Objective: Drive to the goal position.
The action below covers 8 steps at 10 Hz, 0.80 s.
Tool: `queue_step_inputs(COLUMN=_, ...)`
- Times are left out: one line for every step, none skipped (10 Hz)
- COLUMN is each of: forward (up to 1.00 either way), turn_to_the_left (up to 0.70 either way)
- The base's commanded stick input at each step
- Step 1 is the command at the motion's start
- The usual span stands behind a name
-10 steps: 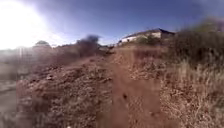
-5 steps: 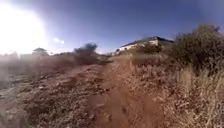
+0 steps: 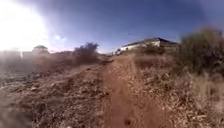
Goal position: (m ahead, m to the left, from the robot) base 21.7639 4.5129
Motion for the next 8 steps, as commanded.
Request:
queue_step_inputs(forward=0.50, turn_to_the_left=0.00)
queue_step_inputs(forward=0.50, turn_to_the_left=0.00)
queue_step_inputs(forward=0.50, turn_to_the_left=0.00)
queue_step_inputs(forward=0.50, turn_to_the_left=0.00)
queue_step_inputs(forward=0.50, turn_to_the_left=0.00)
queue_step_inputs(forward=0.50, turn_to_the_left=0.00)
queue_step_inputs(forward=0.50, turn_to_the_left=0.00)
queue_step_inputs(forward=0.50, turn_to_the_left=0.00)
